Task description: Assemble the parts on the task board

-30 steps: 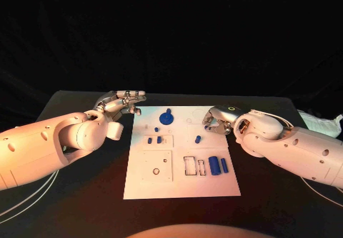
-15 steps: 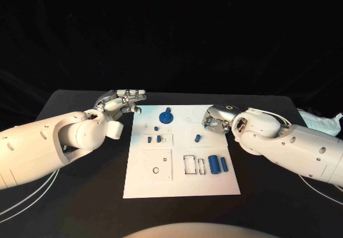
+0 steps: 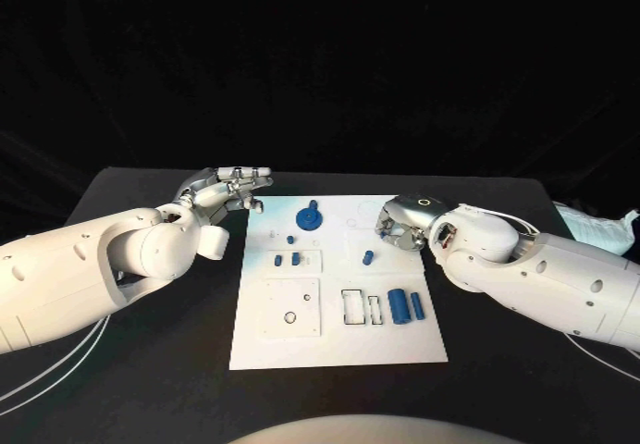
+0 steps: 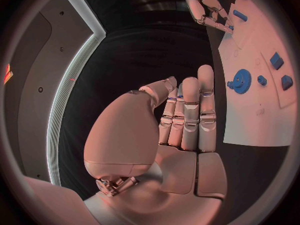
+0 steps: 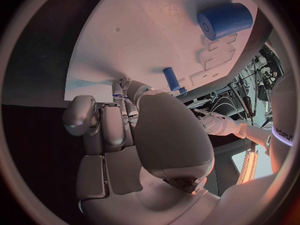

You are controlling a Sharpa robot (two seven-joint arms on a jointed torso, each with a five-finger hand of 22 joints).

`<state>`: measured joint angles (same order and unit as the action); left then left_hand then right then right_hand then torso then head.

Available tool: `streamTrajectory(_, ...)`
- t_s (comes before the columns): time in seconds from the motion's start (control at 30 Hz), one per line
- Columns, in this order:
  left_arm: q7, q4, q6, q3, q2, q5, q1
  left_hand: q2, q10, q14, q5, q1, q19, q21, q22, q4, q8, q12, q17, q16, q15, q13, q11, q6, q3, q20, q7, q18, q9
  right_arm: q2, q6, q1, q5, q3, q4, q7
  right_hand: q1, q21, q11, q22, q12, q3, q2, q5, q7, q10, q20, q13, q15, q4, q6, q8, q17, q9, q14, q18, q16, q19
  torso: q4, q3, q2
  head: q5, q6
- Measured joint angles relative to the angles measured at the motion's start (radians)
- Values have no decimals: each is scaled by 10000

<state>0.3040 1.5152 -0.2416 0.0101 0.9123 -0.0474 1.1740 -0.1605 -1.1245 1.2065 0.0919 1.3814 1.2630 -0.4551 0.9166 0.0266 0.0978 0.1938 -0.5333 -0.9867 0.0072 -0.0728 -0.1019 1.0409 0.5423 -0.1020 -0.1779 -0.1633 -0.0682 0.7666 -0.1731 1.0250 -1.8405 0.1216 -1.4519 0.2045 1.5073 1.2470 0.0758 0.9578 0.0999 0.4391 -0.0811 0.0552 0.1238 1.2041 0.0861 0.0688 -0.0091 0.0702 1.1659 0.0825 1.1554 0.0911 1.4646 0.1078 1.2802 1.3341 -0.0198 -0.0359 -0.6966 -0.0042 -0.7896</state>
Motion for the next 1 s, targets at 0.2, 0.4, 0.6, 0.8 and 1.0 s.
streamTrajectory(0.2,-4,-17,12,0,0,3,-1,0,32,0,0,0,0,43,1,42,0,37,11,40,1,1,-32,-37,-41,0,-36,0,0,146,-278,-45,-55,67,-291,152,-129,0,-1,34,-55,57,45,-37,-2,2,37,9,-37,-1,2,-1,-12,17,37,-1,0,36,2,6,5,-14,3)
streamTrajectory(0.4,-6,-29,20,0,1,5,-1,0,31,-37,0,0,-36,43,-9,41,0,37,23,40,39,1,-32,-37,-41,-36,-36,0,1,408,-583,-5,32,255,-686,237,-143,40,-51,41,-97,57,32,-38,-2,52,37,10,-37,-1,1,-2,-25,30,37,0,0,36,5,0,11,-30,-11)
streamTrajectory(0.6,-7,-43,24,0,2,5,-1,0,66,-37,0,0,-36,43,-9,69,0,37,36,40,40,1,-66,-37,-69,-36,-36,0,9,725,-773,17,249,355,-1248,300,-143,41,-51,43,-120,57,32,-56,-3,52,37,9,-37,0,1,-18,-25,30,37,0,0,36,9,-6,10,-55,-11)
streamTrajectory(0.8,-8,-70,33,1,1,5,-5,0,66,-38,0,0,-36,42,-19,69,0,37,36,40,41,12,-65,-73,-69,-35,-71,0,8,805,-963,-89,527,391,-2220,304,-143,41,-52,58,-137,110,31,-72,35,52,0,0,-37,-54,38,-30,-25,27,37,-1,0,72,4,-4,5,-15,-14)
streamTrajectory(1.0,-7,-75,48,1,-27,5,-10,0,65,-38,0,0,-36,42,-18,69,0,37,44,40,42,12,-65,-73,-69,-36,-71,1,8,562,-1111,-381,723,365,-3075,230,-156,40,-18,71,-160,178,18,-90,35,86,0,-16,-36,-122,38,-39,-24,43,37,0,-1,72,-10,-6,6,111,-23)
